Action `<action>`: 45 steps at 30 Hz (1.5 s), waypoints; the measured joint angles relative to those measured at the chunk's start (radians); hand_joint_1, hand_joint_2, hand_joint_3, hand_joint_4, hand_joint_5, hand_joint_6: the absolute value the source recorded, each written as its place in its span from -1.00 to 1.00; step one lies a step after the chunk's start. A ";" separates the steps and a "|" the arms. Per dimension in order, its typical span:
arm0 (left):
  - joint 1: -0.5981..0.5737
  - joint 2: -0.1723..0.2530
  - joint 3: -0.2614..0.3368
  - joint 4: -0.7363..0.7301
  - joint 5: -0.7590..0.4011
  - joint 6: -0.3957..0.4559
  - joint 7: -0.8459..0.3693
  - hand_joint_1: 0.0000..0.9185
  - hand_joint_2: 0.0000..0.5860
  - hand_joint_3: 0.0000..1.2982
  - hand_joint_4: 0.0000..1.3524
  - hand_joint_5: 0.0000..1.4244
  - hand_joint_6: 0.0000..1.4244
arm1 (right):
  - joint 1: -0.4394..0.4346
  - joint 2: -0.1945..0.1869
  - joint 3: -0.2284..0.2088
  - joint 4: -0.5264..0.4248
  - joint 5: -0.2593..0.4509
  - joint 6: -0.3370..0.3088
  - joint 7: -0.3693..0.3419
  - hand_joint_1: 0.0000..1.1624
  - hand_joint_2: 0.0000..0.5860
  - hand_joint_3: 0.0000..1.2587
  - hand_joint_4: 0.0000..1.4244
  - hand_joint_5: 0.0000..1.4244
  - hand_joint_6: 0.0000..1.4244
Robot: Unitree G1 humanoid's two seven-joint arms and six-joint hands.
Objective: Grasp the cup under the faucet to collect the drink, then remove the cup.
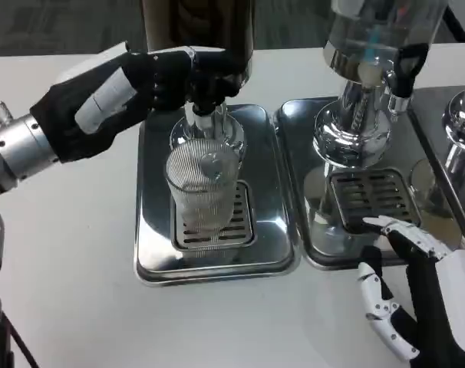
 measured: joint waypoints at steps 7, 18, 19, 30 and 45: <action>0.006 0.008 -0.011 0.002 0.008 -0.062 0.007 -1.00 -0.89 -0.61 -0.80 -0.73 -0.74 | 0.000 -0.001 -0.005 -0.001 0.007 0.002 0.007 -0.61 0.79 -0.28 -0.53 -0.54 -0.54; 0.026 0.019 -0.037 -0.003 0.023 -0.179 0.042 -1.00 -0.86 -0.61 -0.80 -0.72 -0.72 | -0.002 -0.005 -0.008 -0.005 0.018 0.004 0.030 -0.61 0.79 -0.28 -0.53 -0.54 -0.54; 0.027 0.019 -0.040 -0.004 0.024 -0.187 0.047 -1.00 -0.86 -0.61 -0.80 -0.72 -0.72 | -0.002 -0.005 -0.008 -0.006 0.018 0.004 0.032 -0.61 0.79 -0.28 -0.53 -0.54 -0.55; 0.049 0.029 -0.062 -0.023 0.030 -0.259 0.078 -1.00 -0.86 -0.62 -0.81 -0.73 -0.72 | -0.011 -0.004 -0.013 -0.019 0.037 0.012 0.052 -0.61 0.79 -0.29 -0.53 -0.54 -0.55; 0.070 0.054 -0.099 -0.048 0.060 -0.356 0.132 -1.00 -0.83 -0.64 -0.83 -0.75 -0.72 | -0.028 -0.002 -0.018 -0.034 0.059 0.033 0.080 -0.61 0.79 -0.32 -0.55 -0.54 -0.55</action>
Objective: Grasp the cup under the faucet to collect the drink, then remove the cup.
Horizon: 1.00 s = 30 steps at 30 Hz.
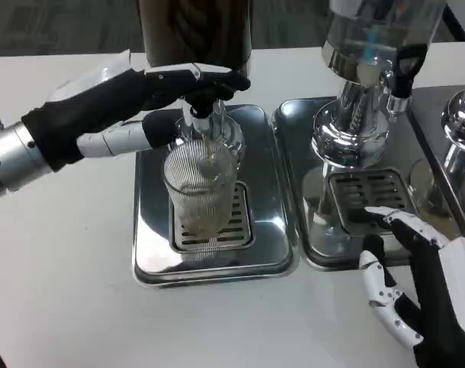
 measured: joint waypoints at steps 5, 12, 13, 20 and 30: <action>0.009 0.003 -0.014 -0.004 0.003 -0.019 0.022 -1.00 -0.83 -0.64 -0.83 -0.76 -0.72 | -0.004 0.001 -0.010 -0.003 0.015 0.008 0.015 -0.60 0.77 -0.34 -0.55 -0.54 -0.55; 0.010 0.011 -0.026 -0.006 0.004 -0.034 0.041 -1.00 -0.83 -0.64 -0.83 -0.76 -0.72 | -0.027 0.005 -0.018 -0.014 0.060 0.021 0.058 -0.51 0.63 -0.38 -0.58 -0.54 -0.55; 0.011 0.013 -0.027 -0.008 0.004 -0.035 0.043 -1.00 -0.83 -0.64 -0.83 -0.76 -0.72 | -0.030 0.005 -0.022 -0.020 0.075 0.026 0.073 -0.49 0.56 -0.41 -0.60 -0.54 -0.55; 0.014 0.016 -0.031 -0.010 0.005 -0.039 0.051 -1.00 -0.83 -0.64 -0.83 -0.76 -0.72 | -0.089 0.008 -0.040 -0.066 0.212 0.081 0.192 -0.44 0.42 -0.47 -0.62 -0.54 -0.55; 0.017 0.020 -0.038 -0.010 0.009 -0.055 0.064 -1.00 -0.83 -0.64 -0.83 -0.76 -0.72 | -0.168 0.011 -0.034 -0.077 0.300 0.158 0.310 -0.40 0.28 -0.62 -0.69 -0.60 -0.58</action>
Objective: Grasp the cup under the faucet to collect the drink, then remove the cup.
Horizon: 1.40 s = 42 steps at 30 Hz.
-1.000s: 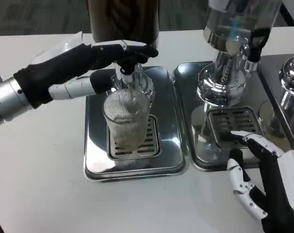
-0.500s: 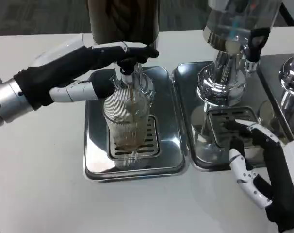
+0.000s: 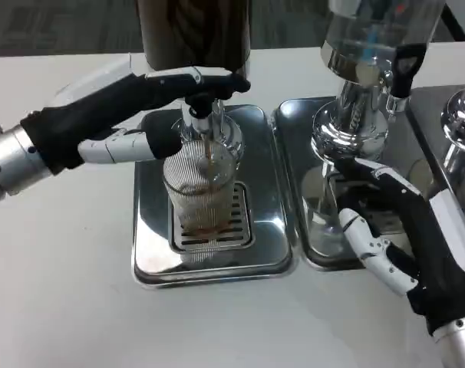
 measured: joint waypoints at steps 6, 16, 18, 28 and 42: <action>0.002 0.003 -0.008 -0.001 0.000 -0.006 0.009 -1.00 -0.83 -0.64 -0.83 -0.76 -0.72 | -0.057 0.002 0.005 0.033 0.054 0.036 0.058 -0.36 0.10 -0.75 -0.79 -0.69 -0.68; 0.007 0.017 -0.021 -0.011 -0.001 -0.017 0.018 -1.00 -0.83 -0.64 -0.83 -0.76 -0.72 | -0.146 -0.005 0.018 0.090 0.121 0.084 0.146 -0.15 -0.05 -0.98 -0.99 -0.91 -0.84; 0.007 0.018 -0.022 -0.011 -0.002 -0.017 0.018 -1.00 -0.83 -0.64 -0.83 -0.76 -0.72 | -0.169 -0.007 0.022 0.109 0.127 0.086 0.164 -0.13 -0.06 -0.99 -1.00 -0.91 -0.84; 0.007 0.022 -0.024 -0.012 -0.002 -0.019 0.019 -1.00 -0.83 -0.64 -0.83 -0.76 -0.72 | -0.278 -0.046 0.060 0.181 0.130 0.120 0.251 0.02 -0.23 -1.00 -1.00 -1.00 -0.97; 0.008 0.023 -0.026 -0.012 -0.002 -0.021 0.023 -1.00 -0.82 -0.64 -0.83 -0.76 -0.74 | -0.354 -0.042 0.084 0.261 0.130 0.131 0.263 0.03 -0.24 -1.00 -1.00 -1.00 -1.00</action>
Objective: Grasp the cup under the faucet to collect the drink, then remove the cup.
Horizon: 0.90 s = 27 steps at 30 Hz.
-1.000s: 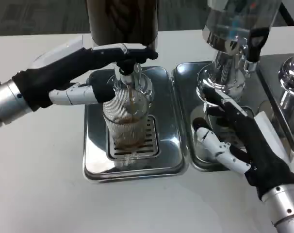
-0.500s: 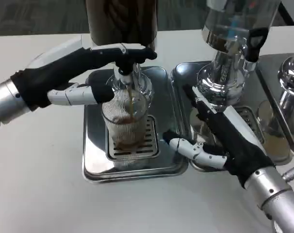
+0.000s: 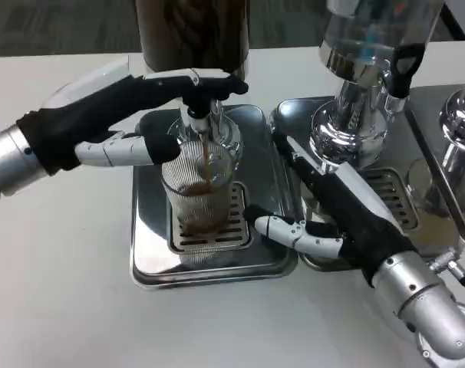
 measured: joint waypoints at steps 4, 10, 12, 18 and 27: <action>0.002 0.001 0.000 -0.003 -0.001 -0.001 0.000 -1.00 -0.80 -0.64 -0.83 -0.76 -0.74 | -0.017 0.007 0.002 0.027 0.001 0.000 0.000 0.03 -0.24 -1.00 -1.00 -1.00 -1.00; 0.007 0.004 0.000 -0.011 -0.003 0.000 0.000 -1.00 -0.78 -0.64 -0.83 -0.76 -0.73 | -0.040 0.019 0.005 0.066 0.002 0.000 -0.002 0.03 -0.22 -1.00 -1.00 -1.00 -1.00; 0.008 0.004 0.000 -0.012 -0.004 0.000 0.000 -1.00 -0.78 -0.64 -0.83 -0.76 -0.72 | -0.053 0.024 0.005 0.083 0.003 -0.002 -0.003 0.02 -0.22 -1.00 -1.00 -1.00 -1.00; 0.012 0.007 0.000 -0.023 -0.005 0.001 0.000 -1.00 -0.78 -0.64 -0.83 -0.76 -0.72 | -0.087 0.039 0.009 0.127 0.004 -0.011 -0.006 0.02 -0.21 -1.00 -1.00 -1.00 -1.00; 0.024 0.012 0.001 -0.039 -0.009 0.002 0.003 -1.00 -0.78 -0.64 -0.83 -0.76 -0.72 | -0.135 0.054 0.013 0.198 0.005 -0.030 -0.022 0.01 -0.21 -1.00 -1.00 -1.00 -1.00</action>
